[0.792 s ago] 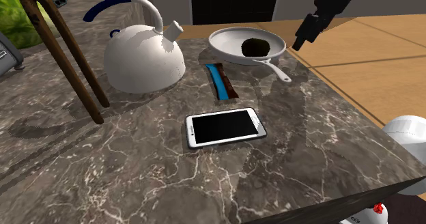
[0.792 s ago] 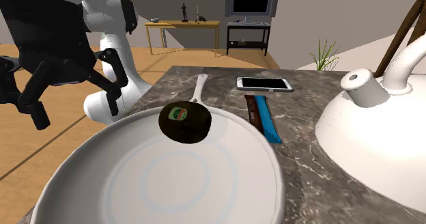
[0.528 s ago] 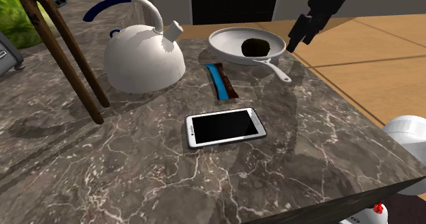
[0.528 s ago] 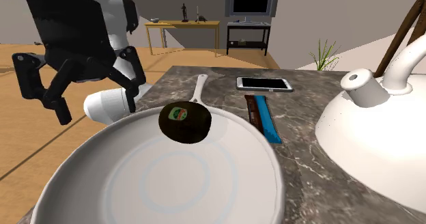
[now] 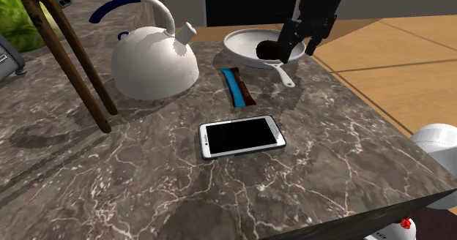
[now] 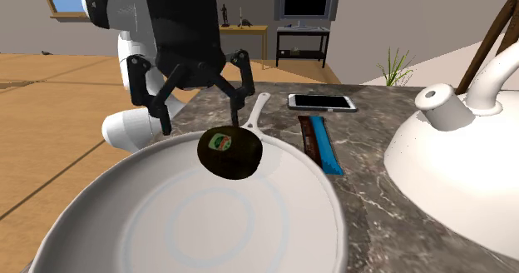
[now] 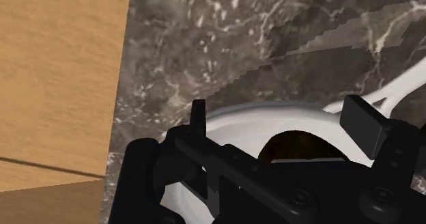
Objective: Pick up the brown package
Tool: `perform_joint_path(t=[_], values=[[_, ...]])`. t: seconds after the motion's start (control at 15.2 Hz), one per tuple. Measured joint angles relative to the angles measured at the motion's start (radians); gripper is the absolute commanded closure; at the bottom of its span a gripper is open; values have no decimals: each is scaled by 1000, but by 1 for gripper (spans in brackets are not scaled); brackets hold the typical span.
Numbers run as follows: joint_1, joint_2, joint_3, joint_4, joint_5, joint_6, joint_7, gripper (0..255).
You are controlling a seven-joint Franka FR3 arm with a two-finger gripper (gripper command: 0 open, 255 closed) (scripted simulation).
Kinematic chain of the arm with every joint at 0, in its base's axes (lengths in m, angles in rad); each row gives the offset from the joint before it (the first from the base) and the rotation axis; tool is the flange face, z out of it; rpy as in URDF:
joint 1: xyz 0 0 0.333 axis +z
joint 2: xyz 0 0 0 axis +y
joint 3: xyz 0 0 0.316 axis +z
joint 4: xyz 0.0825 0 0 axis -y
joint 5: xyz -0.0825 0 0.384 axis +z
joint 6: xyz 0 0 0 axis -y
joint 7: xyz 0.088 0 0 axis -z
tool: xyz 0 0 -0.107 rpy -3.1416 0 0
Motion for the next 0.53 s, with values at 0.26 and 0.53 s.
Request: perform_joint_path(t=[0.26, 0.53], values=[[-7, 104, 99, 112, 30, -38, 163, 0], [-20, 237, 190, 238, 36, -63, 321, 0]])
